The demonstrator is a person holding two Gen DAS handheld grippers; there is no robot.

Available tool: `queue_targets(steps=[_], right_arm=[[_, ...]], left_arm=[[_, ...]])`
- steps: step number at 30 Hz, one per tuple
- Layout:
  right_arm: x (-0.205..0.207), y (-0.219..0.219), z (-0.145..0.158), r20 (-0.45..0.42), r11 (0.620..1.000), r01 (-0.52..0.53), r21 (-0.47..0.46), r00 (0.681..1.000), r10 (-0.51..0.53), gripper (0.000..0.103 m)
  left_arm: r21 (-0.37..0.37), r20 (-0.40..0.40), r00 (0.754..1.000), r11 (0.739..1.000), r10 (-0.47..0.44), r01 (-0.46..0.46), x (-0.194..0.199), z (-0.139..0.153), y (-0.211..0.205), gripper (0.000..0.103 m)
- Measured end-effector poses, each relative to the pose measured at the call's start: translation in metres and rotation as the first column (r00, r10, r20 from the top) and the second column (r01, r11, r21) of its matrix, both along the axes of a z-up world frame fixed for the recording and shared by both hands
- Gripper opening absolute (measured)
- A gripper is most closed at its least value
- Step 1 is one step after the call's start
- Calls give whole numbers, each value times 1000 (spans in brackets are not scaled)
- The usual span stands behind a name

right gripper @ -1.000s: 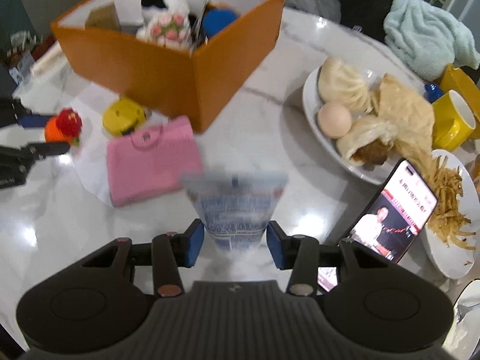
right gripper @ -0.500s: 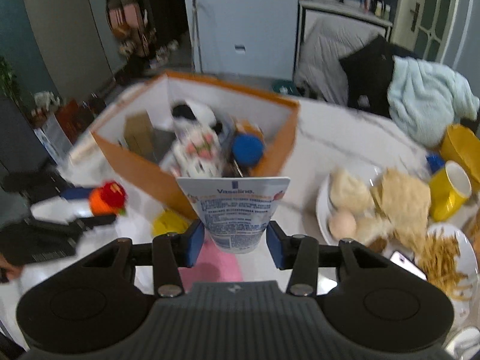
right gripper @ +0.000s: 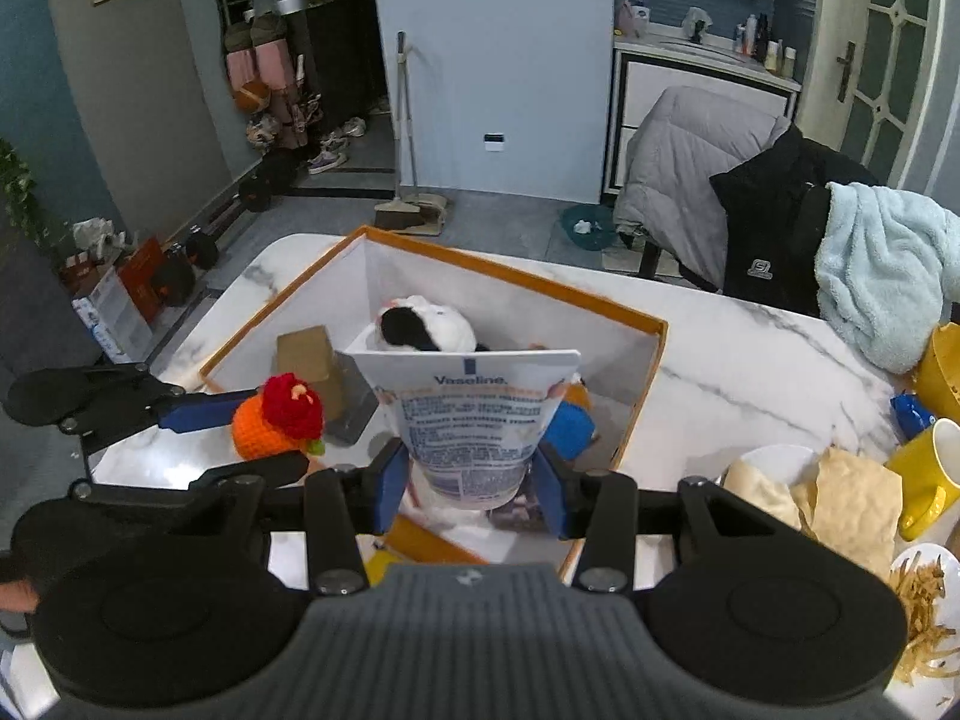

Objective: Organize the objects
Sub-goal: 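Carry the crocheted ball with the left gripper while the right gripper carries the Vaseline packet into the orange box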

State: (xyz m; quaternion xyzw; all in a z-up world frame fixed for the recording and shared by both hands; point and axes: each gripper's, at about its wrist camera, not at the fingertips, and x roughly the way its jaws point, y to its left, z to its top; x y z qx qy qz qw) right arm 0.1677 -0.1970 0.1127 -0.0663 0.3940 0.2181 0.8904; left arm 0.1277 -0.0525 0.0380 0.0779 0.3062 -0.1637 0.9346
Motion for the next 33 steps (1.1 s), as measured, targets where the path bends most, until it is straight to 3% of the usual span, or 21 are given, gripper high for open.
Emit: queue_targets(steps=[12, 18, 25, 30, 33], right_arm=[[27, 16, -38, -77, 999, -19, -31, 997, 17, 47], [28, 32, -51, -56, 973, -54, -226, 998, 42, 47], [35, 47, -77, -52, 922, -75, -380, 997, 59, 47], [39, 50, -88, -67, 928, -84, -363, 996, 64, 49], [39, 49, -84, -78, 954, -94, -286, 994, 75, 53]], left_arm=[[0, -28, 996, 996, 86, -86, 44, -26, 3, 48], [14, -64, 992, 994, 112, -112, 54, -44, 9, 48], [24, -87, 990, 994, 112, -110, 60, -51, 9, 48], [31, -107, 987, 993, 118, -116, 64, -57, 9, 48], [20, -125, 982, 989, 145, -143, 68, -58, 13, 50]])
